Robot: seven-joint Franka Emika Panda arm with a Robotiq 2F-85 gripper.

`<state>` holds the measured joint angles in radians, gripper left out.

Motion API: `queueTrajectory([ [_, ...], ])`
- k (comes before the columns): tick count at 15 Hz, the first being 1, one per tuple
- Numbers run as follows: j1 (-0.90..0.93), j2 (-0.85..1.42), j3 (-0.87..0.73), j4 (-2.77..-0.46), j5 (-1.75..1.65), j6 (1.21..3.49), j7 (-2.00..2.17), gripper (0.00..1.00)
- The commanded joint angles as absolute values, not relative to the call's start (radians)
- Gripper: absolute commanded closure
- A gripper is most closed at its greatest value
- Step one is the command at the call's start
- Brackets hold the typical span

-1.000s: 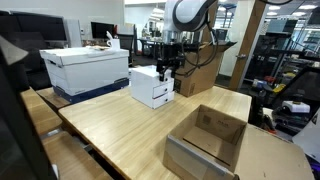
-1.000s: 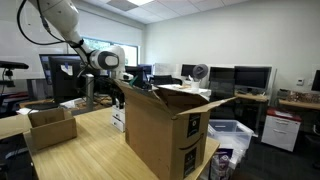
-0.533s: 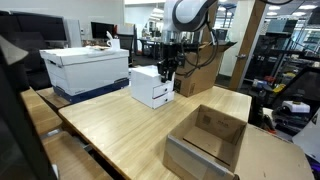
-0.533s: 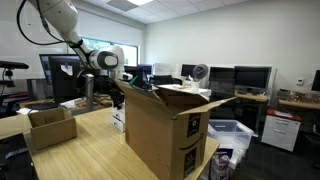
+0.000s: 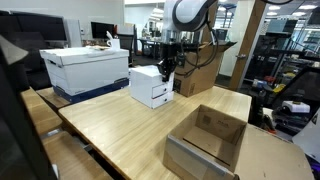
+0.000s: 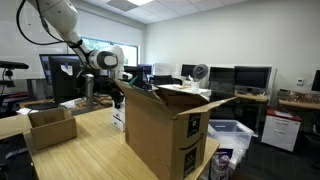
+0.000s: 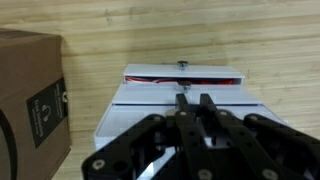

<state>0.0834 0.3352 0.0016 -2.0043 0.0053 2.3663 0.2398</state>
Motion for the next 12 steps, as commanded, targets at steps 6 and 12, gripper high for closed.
queueTrajectory([
  [6, 0.096, 0.208, -0.014, -2.159, -0.009, 2.394, 0.357, 0.94],
  [12, 0.106, 0.111, 0.004, -2.271, -0.005, 2.381, 0.440, 0.94],
])
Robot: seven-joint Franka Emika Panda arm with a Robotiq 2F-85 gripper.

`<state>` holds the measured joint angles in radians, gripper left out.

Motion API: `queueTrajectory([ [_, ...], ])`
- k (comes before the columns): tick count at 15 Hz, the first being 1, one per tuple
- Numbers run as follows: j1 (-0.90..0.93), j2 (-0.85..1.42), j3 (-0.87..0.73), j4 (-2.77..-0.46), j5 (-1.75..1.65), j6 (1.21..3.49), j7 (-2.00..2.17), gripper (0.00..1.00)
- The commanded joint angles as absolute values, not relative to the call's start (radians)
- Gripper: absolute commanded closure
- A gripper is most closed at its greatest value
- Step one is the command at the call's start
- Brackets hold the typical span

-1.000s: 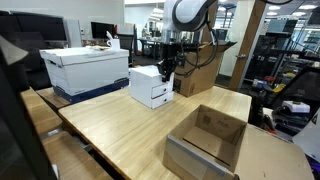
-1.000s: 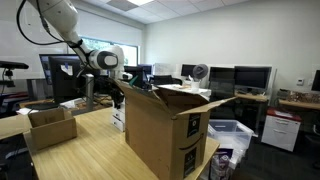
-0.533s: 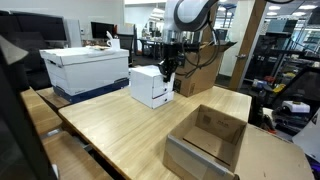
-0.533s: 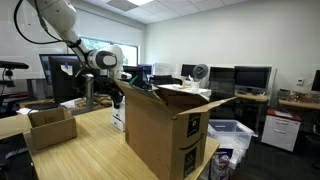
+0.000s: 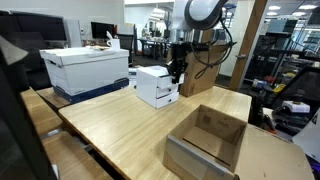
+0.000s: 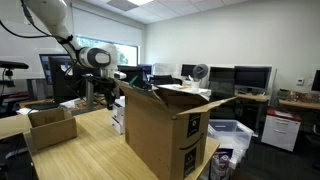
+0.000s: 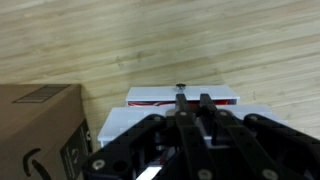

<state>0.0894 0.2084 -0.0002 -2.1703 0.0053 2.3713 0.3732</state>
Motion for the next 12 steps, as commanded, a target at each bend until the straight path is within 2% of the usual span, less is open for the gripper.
queueTrajectory([
  [1, 0.111, 0.099, 0.004, -2.287, -0.012, 2.383, 0.461, 0.94],
  [12, 0.157, -0.030, 0.075, -2.490, -0.102, 2.473, 0.747, 0.94],
])
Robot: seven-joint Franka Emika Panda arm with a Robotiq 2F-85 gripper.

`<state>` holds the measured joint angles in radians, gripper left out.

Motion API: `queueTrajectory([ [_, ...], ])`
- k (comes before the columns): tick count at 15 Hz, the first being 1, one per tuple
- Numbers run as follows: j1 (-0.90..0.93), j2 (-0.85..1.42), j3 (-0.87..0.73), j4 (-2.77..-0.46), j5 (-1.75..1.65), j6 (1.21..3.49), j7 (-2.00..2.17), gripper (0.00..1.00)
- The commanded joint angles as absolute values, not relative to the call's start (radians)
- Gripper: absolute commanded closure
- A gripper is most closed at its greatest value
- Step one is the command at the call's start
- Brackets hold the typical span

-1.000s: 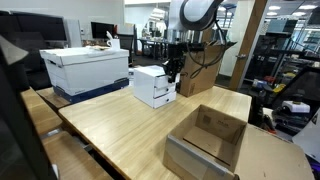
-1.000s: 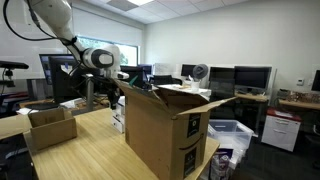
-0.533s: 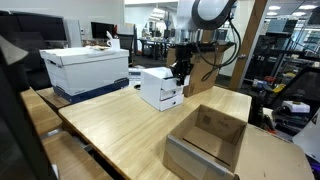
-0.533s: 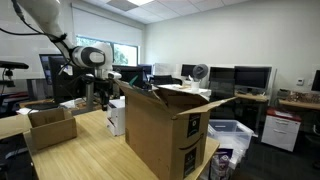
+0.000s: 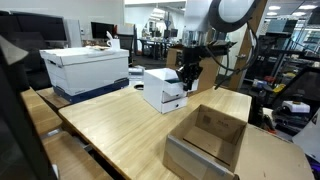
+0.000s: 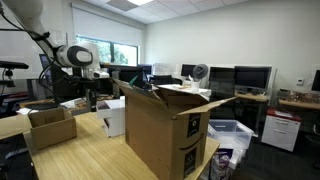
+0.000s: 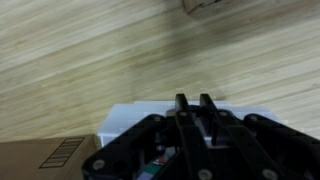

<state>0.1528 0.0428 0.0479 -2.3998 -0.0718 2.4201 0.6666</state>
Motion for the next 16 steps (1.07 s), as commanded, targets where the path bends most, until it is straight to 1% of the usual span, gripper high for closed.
queueTrajectory([
  [1, 0.158, -0.040, 0.084, -2.503, -0.108, 2.477, 0.766, 0.94],
  [4, 0.158, -0.068, 0.110, -2.540, -0.107, 2.488, 0.803, 0.94],
  [5, 0.126, -0.030, 0.086, -2.508, -0.112, 2.490, 0.757, 0.94],
  [9, 0.096, -0.023, 0.067, -2.496, -0.086, 2.475, 0.719, 0.94],
  [13, 0.087, -0.033, 0.065, -2.510, -0.098, 2.503, 0.726, 0.94],
  [16, 0.088, -0.036, 0.066, -2.501, -0.081, 2.471, 0.732, 0.94],
])
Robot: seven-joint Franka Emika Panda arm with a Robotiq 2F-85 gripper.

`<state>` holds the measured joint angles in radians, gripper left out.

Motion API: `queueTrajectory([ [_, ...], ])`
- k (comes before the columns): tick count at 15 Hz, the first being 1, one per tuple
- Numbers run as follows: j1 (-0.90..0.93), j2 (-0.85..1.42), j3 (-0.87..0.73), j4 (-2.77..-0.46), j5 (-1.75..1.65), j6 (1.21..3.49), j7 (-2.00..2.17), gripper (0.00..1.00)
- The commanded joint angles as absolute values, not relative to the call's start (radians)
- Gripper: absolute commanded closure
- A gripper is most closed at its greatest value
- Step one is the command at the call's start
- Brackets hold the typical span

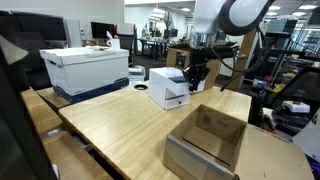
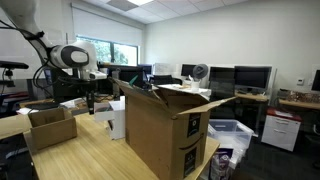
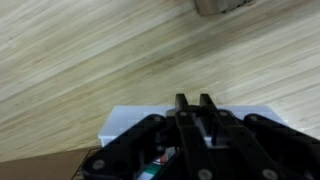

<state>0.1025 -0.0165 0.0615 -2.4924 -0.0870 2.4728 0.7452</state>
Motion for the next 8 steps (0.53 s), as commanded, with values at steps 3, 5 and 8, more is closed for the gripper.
queueTrajectory([
  [3, 0.096, -0.044, 0.075, -2.507, -0.057, 2.448, 0.742, 0.94],
  [5, 0.098, -0.045, 0.077, -2.507, -0.044, 2.442, 0.738, 0.94],
  [8, 0.099, -0.046, 0.079, -2.504, -0.038, 2.432, 0.738, 0.94],
])
